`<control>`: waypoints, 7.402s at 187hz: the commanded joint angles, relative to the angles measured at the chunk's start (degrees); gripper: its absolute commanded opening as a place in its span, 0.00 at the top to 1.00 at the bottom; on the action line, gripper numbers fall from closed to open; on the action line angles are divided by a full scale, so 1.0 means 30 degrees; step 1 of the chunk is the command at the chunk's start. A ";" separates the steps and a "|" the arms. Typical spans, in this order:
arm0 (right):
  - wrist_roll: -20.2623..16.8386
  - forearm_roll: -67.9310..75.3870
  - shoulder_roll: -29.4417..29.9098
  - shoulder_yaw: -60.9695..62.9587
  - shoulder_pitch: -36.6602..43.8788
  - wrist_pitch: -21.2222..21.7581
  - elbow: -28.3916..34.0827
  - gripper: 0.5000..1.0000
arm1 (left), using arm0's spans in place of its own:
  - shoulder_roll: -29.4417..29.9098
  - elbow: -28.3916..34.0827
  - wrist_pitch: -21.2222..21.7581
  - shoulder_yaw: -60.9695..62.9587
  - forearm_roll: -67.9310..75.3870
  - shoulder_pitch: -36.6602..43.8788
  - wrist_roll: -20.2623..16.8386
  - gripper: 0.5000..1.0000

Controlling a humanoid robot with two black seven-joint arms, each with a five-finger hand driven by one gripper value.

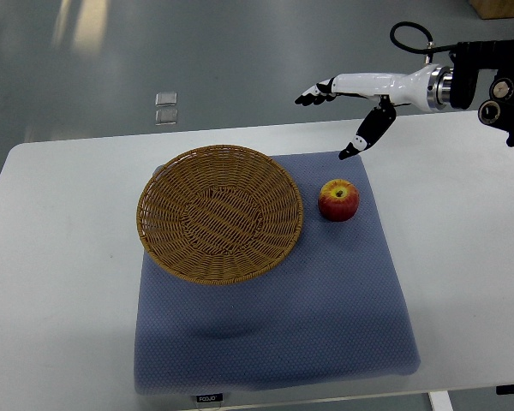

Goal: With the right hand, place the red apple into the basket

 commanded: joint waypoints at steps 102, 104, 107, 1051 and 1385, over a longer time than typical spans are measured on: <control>-0.0055 -0.4523 0.2415 -0.0958 -0.2131 -0.0567 -0.2146 0.16 | 0.0000 0.0016 0.0000 0.0000 0.0001 0.0000 0.0000 0.00; -0.0055 -0.4523 0.2444 -0.0958 -0.2161 -0.0596 -0.2176 0.16 | 0.0000 -0.0013 0.0000 0.0000 0.0001 0.0000 0.0000 0.00; -0.0055 -0.4552 0.2503 -0.1017 -0.2219 -0.0596 -0.2205 0.16 | 0.0000 0.0016 0.0000 0.0000 0.0001 0.0000 0.0000 0.00; -0.0290 -0.5753 1.1321 0.0419 -0.1457 -0.0245 -0.7918 0.21 | 0.0000 -0.0013 0.0000 0.0000 0.0001 0.0000 0.0000 0.00; -0.0172 1.9266 0.7630 1.8700 -1.0569 -0.0918 -0.9969 0.17 | 0.0000 -0.0013 0.0000 0.0000 0.0001 0.0000 0.0000 0.00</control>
